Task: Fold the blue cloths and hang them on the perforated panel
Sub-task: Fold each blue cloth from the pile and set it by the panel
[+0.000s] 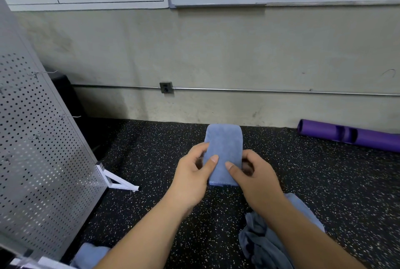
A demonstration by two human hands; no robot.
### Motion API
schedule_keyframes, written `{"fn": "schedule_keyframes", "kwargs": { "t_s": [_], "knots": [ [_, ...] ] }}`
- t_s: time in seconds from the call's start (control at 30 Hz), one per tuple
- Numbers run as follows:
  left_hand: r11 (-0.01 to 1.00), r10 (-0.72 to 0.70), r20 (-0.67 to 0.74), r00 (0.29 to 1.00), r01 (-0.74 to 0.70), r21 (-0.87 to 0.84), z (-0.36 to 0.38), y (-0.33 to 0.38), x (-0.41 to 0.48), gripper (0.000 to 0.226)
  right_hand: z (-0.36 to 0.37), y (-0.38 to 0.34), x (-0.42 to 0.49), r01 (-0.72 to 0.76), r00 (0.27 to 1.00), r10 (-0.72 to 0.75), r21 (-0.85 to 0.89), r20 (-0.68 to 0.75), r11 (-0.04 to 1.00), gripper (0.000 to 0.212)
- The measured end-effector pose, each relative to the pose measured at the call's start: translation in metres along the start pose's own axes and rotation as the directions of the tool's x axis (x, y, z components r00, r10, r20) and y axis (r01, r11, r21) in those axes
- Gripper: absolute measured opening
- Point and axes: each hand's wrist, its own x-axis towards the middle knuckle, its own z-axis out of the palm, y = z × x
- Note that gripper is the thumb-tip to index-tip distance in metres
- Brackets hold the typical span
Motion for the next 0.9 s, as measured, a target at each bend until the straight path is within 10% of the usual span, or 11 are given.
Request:
{"fn": "schedule_keyframes", "kwargs": {
  "t_s": [0.5,0.77,0.9],
  "knots": [
    [0.994,-0.057,-0.254,0.966,0.032,-0.104,-0.014,0.002,-0.006,0.038,0.032,-0.011,0.008,0.043,0.999,-0.042,0.076,-0.019,0.996,0.031],
    [0.968,-0.173,-0.310,0.935,0.104,-0.227,-0.041,-0.008,-0.016,0.020,0.104,-0.006,0.001,0.181,0.983,-0.182,-0.334,0.030,0.925,0.063],
    [0.957,-0.211,-0.330,0.920,0.126,-0.262,-0.065,-0.014,-0.018,0.020,0.145,-0.004,0.000,0.167,0.957,-0.145,-0.071,0.251,0.983,0.064]
  ]
}}
